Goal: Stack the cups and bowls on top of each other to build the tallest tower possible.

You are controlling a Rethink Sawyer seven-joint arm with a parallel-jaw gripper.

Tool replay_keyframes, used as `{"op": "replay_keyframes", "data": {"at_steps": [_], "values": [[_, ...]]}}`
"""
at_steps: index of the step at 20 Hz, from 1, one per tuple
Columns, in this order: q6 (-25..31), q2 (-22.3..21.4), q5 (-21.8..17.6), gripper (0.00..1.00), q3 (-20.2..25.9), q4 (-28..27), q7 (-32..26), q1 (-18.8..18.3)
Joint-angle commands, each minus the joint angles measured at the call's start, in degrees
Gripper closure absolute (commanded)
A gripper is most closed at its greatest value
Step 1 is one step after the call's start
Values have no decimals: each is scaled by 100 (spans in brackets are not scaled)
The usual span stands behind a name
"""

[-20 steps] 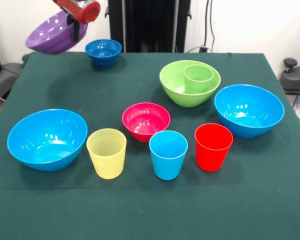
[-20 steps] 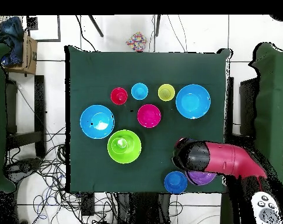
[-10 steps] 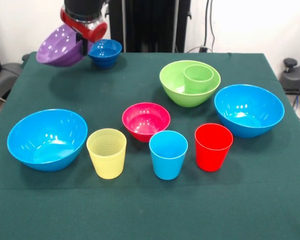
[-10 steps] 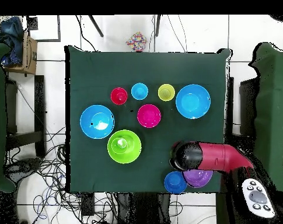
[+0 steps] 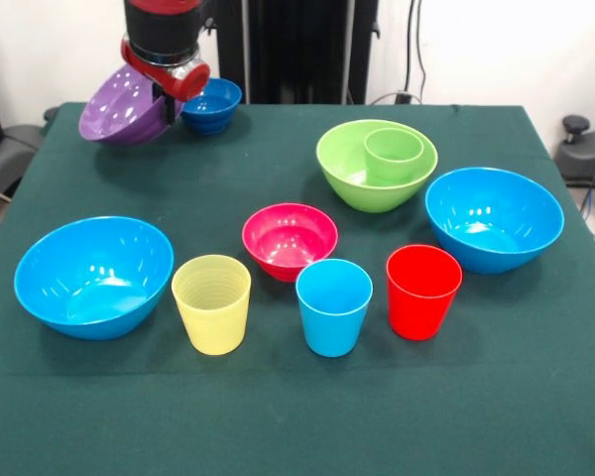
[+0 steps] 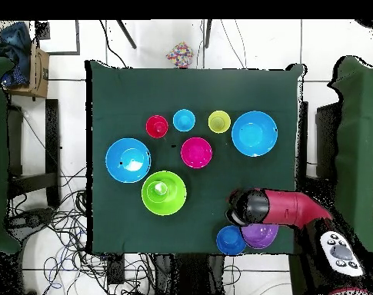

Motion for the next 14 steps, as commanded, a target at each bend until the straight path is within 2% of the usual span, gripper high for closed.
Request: {"op": "replay_keyframes", "data": {"at_steps": [1,10,14], "values": [[497,-122,71,100,503,-350,-733,-61],[698,-370,180,100,603,-395,-811,-117],[841,-269,256,100,694,-553,-856,-199]]}}
